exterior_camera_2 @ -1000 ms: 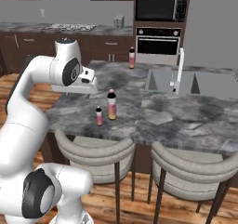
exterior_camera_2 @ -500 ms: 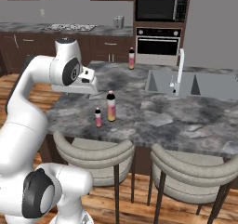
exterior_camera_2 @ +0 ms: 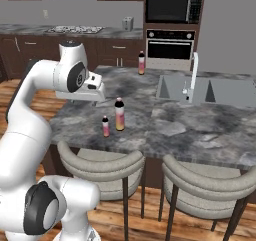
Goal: Place the large bottle from the dining counter next to the other large bottle outside the sink, and place the small bottle from the dining counter next to the other small bottle inside the sink.
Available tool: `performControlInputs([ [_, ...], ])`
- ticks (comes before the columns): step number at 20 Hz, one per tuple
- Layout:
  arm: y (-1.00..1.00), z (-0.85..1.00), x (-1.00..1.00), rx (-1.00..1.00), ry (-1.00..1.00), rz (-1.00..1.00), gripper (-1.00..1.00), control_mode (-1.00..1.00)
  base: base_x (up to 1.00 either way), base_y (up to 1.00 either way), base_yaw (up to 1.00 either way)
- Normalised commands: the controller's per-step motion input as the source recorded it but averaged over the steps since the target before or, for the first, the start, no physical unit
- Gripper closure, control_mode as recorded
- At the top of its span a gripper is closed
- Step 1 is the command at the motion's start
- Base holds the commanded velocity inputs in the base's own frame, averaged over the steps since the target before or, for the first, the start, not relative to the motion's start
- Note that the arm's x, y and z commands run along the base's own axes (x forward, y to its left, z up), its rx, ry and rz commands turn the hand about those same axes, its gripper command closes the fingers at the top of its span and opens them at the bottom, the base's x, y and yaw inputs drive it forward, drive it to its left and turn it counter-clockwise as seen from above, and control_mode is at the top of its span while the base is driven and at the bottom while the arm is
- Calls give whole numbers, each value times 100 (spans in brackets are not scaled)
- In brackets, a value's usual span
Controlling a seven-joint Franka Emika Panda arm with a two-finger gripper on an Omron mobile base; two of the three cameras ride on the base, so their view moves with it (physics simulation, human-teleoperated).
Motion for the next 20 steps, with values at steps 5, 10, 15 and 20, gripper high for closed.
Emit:
performControlInputs([
  [5, 0, -14, 0, 0, 0, 0, -100, -100, 0, 0, 0],
  [10, 0, -11, 0, -2, 0, 0, -100, -100, 0, 0, 0],
  [15, -9, -11, 4, -7, 0, 0, -100, -100, 0, 0, 0],
  [20, -16, -6, 10, -5, 0, 0, -100, -100, 0, 0, 0],
])
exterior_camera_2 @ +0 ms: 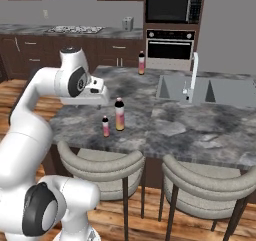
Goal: Place the large bottle from the dining counter next to the other large bottle outside the sink, and place the small bottle from the dining counter next to the other small bottle inside the sink.
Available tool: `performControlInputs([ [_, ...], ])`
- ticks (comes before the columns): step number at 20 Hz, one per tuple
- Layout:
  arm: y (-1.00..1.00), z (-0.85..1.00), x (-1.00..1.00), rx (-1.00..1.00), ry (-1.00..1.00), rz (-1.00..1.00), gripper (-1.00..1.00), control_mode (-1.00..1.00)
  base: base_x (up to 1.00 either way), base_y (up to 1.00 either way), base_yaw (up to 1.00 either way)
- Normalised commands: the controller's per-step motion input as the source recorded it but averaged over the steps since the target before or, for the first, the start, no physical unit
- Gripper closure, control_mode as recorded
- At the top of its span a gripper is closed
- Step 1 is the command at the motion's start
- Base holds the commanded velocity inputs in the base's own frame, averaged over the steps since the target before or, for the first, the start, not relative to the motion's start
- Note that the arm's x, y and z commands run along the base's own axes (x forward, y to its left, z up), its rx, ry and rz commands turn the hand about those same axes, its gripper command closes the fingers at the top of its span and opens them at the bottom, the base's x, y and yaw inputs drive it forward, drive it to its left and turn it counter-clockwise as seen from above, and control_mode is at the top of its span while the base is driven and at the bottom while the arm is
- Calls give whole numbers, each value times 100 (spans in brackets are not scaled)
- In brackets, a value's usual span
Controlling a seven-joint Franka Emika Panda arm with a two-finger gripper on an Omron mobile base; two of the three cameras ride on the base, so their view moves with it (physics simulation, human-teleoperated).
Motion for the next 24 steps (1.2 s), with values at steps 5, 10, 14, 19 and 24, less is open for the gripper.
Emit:
performControlInputs([
  [5, -16, -5, 16, 0, 0, 0, -100, -100, 0, 0, 0],
  [10, -7, -13, 28, 2, 0, 0, -100, -100, 0, 0, 0],
  [14, -4, -15, 33, 0, 0, 0, -100, -100, 0, 0, 0],
  [19, -1, -11, 28, 0, 0, 0, -100, -100, 0, 0, 0],
  [24, 0, -3, 18, 0, 0, 0, -100, -100, 0, 0, 0],
])
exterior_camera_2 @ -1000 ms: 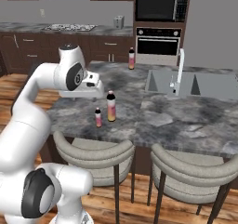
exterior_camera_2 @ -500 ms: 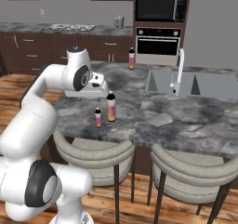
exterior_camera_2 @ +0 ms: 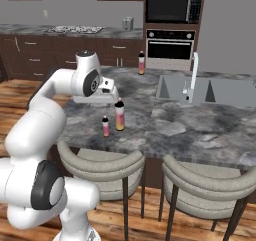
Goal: Place the large bottle from the dining counter next to the other large bottle outside the sink, and place the small bottle from the dining counter next to the other small bottle inside the sink.
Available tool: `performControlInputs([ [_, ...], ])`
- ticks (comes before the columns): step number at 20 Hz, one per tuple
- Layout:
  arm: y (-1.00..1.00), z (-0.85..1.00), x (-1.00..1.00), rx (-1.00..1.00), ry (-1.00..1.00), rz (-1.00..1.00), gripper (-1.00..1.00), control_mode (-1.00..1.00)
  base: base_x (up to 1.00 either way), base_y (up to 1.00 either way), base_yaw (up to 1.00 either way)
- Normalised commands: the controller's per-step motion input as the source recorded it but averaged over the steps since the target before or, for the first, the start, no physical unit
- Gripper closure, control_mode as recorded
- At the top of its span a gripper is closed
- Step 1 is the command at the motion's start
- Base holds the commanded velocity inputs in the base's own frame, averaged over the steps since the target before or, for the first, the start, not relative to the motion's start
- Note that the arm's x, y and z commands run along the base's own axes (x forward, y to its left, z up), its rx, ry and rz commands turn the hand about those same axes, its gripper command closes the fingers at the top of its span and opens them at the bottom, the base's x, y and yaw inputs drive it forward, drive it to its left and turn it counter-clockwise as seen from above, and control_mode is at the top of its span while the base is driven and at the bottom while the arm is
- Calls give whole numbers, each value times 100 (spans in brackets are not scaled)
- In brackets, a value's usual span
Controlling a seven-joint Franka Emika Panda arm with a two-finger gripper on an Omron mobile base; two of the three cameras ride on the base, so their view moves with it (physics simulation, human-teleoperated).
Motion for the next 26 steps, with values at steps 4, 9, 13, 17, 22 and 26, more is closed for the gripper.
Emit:
performControlInputs([
  [4, 0, -8, 18, 0, 0, 0, -100, -100, 0, 0, 0],
  [9, 0, -19, 12, 0, 0, 0, -100, -100, 0, 0, 0],
  [13, 0, -25, 2, 0, -3, 0, -100, -100, 0, 0, 0],
  [17, 0, -18, 0, -1, -6, 0, -100, -100, 0, 0, 0],
  [22, -1, -17, 4, -2, -7, 0, -100, -100, 0, 0, 0],
  [26, -9, -13, 3, -2, -9, 0, -100, -100, 0, 0, 0],
])
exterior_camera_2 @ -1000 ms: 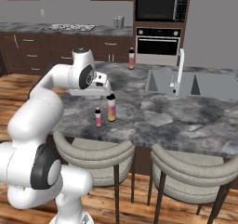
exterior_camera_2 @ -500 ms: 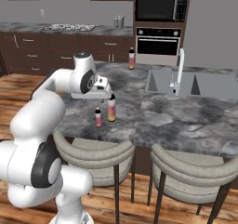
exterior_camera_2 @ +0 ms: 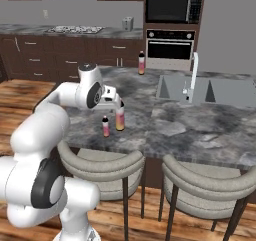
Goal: Place the large bottle from the dining counter next to the other large bottle outside the sink, and place the small bottle from the dining counter next to the other small bottle inside the sink.
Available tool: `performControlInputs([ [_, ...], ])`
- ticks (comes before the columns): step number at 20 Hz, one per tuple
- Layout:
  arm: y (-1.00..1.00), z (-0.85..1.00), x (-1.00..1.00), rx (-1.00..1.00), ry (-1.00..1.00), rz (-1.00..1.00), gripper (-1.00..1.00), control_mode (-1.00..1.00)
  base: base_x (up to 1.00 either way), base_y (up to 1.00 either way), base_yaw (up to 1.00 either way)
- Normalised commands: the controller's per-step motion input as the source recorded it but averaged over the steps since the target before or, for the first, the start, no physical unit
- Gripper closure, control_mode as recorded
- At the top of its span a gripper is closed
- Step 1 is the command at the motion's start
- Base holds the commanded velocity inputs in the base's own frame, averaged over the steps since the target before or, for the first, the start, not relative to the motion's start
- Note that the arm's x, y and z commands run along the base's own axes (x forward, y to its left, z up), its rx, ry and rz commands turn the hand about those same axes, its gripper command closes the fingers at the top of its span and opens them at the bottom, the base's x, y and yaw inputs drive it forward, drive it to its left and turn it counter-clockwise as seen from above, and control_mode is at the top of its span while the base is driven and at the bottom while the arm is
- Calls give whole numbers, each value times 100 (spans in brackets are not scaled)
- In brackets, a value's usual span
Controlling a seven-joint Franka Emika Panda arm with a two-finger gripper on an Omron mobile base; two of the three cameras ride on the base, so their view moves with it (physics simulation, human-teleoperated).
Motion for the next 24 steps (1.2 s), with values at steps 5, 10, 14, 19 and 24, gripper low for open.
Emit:
performControlInputs([
  [5, -16, -5, 8, 0, -5, 0, -100, -100, 0, 0, 0],
  [10, -19, -1, 22, 0, 0, 0, -100, -100, 0, 0, 0],
  [14, -13, -5, 34, 0, 0, 0, -100, -100, 0, 0, 0],
  [19, 0, -5, 30, 0, -1, 0, -100, -100, 0, 0, 0],
  [24, 0, -9, 25, 0, -2, 0, -100, -100, 0, 0, 0],
])
